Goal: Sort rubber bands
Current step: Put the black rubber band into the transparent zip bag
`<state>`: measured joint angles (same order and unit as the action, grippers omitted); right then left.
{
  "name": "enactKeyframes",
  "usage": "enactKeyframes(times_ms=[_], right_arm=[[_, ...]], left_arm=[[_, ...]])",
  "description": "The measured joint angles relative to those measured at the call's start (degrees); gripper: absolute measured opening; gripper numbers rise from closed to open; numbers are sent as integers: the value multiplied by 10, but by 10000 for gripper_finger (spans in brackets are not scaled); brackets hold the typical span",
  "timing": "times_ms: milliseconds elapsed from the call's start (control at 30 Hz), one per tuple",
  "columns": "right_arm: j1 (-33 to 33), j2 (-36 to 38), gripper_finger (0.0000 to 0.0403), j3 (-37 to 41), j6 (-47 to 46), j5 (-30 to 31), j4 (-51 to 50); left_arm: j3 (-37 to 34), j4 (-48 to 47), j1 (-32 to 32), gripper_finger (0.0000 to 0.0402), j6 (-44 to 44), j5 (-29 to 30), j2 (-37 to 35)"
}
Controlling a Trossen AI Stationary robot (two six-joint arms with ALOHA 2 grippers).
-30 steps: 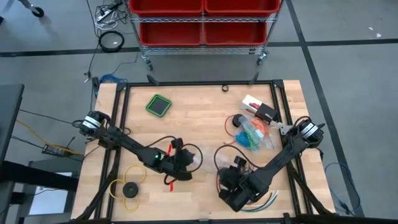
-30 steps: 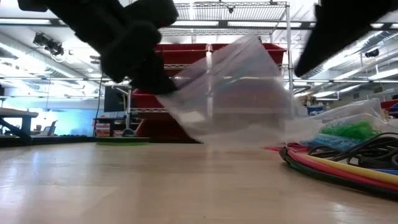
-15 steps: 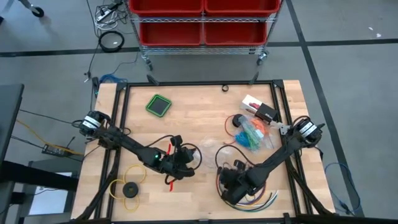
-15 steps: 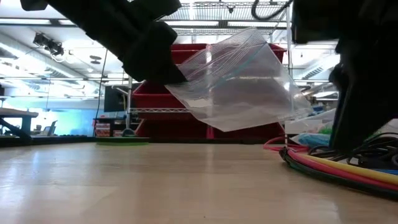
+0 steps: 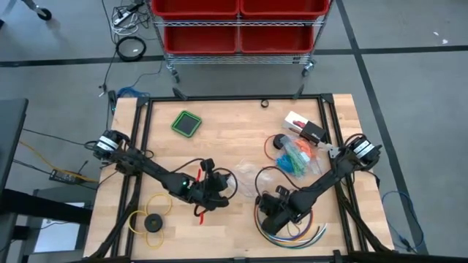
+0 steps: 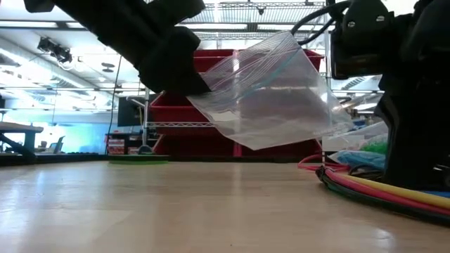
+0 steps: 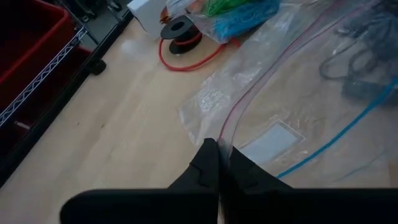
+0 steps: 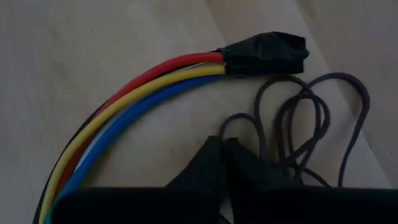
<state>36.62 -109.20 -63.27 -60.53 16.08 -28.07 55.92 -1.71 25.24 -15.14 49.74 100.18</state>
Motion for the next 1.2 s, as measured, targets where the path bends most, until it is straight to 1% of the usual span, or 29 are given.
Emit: enactKeyframes(times_ms=[100, 200, 333, 467, 600, 733, 800, 1033, 1100, 1200], right_arm=[[1, -2, 5, -11, -7, 6, -13], [7, -5, 1, -34, -3, 23, -35], [15, -6, 0, -94, 18, 39, -72], [20, -6, 0, -164, 50, 75, -129], [18, -6, 0, -232, 93, 108, -174], [4, -5, 0, -276, 153, 132, -155], [-6, -5, 0, -287, 183, 135, -147], [-42, -5, 0, -296, 252, 131, -129], [-48, -5, 0, -296, 271, 130, -112], [-51, -5, 0, -304, 302, 128, -101]], left_arm=[[0, 1, -10, 0, 12, -1, 0], [0, 0, -22, 0, 16, -1, 0], [0, 1, -43, 0, 44, -1, 0], [0, 1, -65, 1, 44, -4, 0], [0, -3, -67, 1, 45, -17, 0], [0, -2, -68, 1, 56, -19, 0], [0, -2, -67, 1, 56, -32, 0], [0, 9, -56, 1, 58, -74, 0], [0, 12, -56, 1, 58, -80, 0], [0, 11, -56, 1, 59, -105, 0]])
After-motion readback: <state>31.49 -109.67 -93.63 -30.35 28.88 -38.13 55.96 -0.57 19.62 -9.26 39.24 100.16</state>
